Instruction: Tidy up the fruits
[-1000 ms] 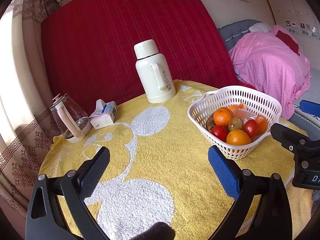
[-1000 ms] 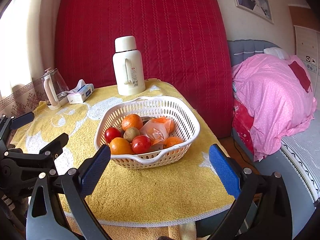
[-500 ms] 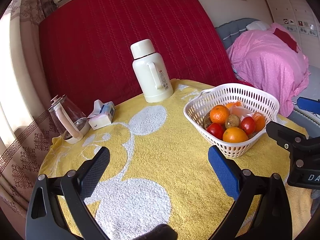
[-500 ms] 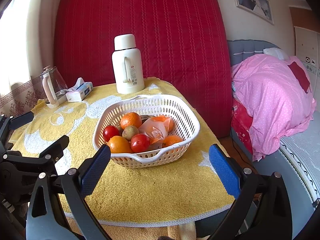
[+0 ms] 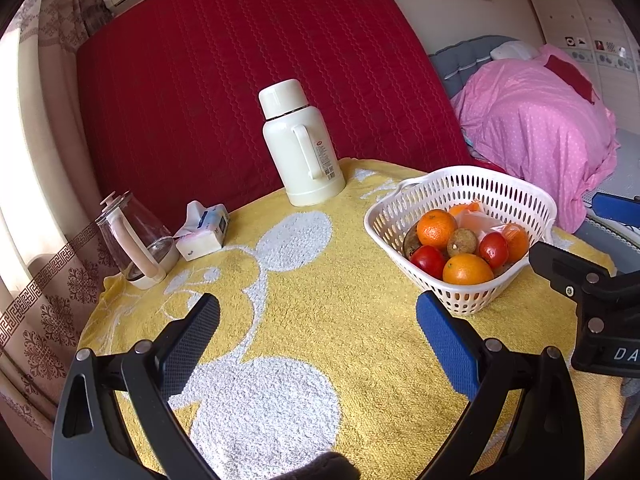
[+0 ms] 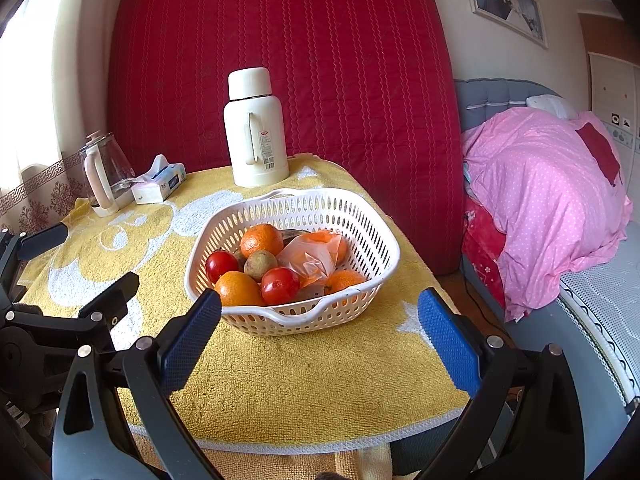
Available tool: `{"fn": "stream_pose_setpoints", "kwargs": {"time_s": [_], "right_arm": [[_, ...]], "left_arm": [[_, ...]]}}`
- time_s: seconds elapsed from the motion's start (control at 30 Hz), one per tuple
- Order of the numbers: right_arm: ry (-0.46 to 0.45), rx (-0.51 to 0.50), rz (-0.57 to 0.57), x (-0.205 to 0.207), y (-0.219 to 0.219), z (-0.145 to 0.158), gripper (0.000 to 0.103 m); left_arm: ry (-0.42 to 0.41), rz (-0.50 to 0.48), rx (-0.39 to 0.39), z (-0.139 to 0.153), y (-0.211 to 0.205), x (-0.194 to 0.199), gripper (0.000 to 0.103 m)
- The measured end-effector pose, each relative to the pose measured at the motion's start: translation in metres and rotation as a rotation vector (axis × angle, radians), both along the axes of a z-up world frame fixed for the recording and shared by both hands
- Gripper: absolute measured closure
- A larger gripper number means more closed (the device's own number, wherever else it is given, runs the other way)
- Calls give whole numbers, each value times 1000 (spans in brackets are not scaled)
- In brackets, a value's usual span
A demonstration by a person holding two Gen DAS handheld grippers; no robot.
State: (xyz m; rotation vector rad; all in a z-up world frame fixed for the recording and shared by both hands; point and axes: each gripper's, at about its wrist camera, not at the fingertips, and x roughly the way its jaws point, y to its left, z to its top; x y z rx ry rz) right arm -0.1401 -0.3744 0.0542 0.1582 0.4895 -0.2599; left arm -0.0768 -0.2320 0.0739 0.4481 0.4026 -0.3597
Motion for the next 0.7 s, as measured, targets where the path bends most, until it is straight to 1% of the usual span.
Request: {"fn": "stream_pose_setpoints", "kwargs": {"time_s": [0.47,0.7], "right_arm": [[6,-1,-3,1,-1,-3,3],[6,0,-4,1,-1,-3,3]], "left_arm": [[-3,-8,2,-1,-3,-1,5],[-25,-15,8,-1,-3,-6,5]]}}
